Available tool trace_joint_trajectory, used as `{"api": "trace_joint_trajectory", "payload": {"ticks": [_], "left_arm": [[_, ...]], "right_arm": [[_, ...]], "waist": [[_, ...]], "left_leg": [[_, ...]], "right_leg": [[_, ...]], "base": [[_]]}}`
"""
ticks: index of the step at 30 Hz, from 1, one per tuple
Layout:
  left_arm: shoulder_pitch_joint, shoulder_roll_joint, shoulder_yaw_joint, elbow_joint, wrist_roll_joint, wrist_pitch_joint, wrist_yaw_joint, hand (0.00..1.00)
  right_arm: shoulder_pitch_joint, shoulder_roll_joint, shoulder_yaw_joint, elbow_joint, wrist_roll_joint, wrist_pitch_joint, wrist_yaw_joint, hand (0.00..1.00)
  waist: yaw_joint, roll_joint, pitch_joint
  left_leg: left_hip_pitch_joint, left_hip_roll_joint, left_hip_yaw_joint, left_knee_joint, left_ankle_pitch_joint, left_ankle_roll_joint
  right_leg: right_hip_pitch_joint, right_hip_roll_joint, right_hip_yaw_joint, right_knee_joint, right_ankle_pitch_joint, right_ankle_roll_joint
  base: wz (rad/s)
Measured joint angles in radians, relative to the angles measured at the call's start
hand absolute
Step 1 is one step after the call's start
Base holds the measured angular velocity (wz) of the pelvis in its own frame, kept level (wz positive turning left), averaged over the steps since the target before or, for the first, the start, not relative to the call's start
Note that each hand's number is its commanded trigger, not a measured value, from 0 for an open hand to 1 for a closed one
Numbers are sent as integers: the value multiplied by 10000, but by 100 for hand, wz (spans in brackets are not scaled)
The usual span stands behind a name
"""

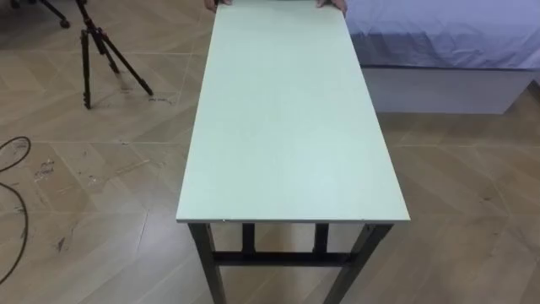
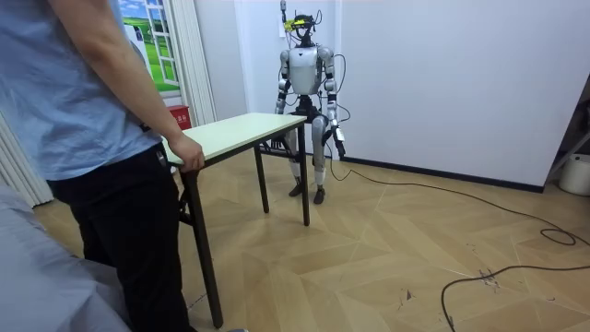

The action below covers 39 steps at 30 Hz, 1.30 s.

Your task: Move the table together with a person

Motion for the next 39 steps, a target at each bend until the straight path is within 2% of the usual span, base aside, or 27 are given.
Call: {"api": "trace_joint_trajectory", "payload": {"ticks": [7,8,9,10,15,22,28,33,35,39], "left_arm": [[-1,-14,48,-7,-145,29,-39,0],[5,-14,48,-7,-159,31,-42,0],[19,-13,54,-7,-168,32,-55,0],[23,-11,64,-7,-179,34,-90,0],[40,25,51,9,-497,42,-237,0],[-2,48,40,8,-2384,333,-621,0],[3,135,-200,14,-3977,504,-1306,0],[-79,172,-226,-93,-4943,591,-1855,0],[-131,174,-252,-374,-5253,630,-2149,0],[-434,171,-479,-677,-5654,615,-2655,0]], "right_arm": [[100,6,30,-45,706,129,81,0],[99,6,27,-45,729,129,97,0],[98,3,19,-45,724,129,139,0],[97,2,18,-45,719,129,198,0],[79,8,18,-5,716,130,341,0],[57,7,-2,-18,914,328,413,0],[84,-18,4,-42,1357,338,607,0],[75,-101,-209,-825,1501,405,926,0],[62,-113,-281,-1411,1518,414,1099,0],[-151,-122,-280,-1749,1855,399,1435,0]], "waist": [[93,34,-21],[104,52,-30],[112,29,-80],[115,25,-84],[111,23,-62],[84,7,1],[44,57,11],[18,110,-3],[7,152,16],[55,258,2]], "left_leg": [[-28,2,-25,-109,-3,-2],[-27,2,-28,-108,-3,-2],[-4,-2,-29,-77,-2,-3],[5,-3,-29,-67,-1,-2],[173,-16,-70,-80,0,-1],[120,-10,-105,-86,-1,-1],[-46,-21,-224,-48,-1,-2],[-306,-16,-224,92,-2,-1],[-428,-13,-242,186,-2,0],[-431,-1,-253,218,-2,-1]], "right_leg": [[-28,16,-1,0,0,0],[-29,16,-4,1,0,0],[-29,15,1,0,0,0],[-23,12,3,0,0,-1],[36,5,-4,-4,0,0],[-1,11,34,-4,0,0],[-6,17,-8,10,0,0],[-170,1,-129,27,1,0],[-241,-8,-216,23,2,-1],[-225,-3,-243,23,1,-1]], "base": [[0],[0],[0],[0],[1],[1],[5],[2],[2],[1]]}}
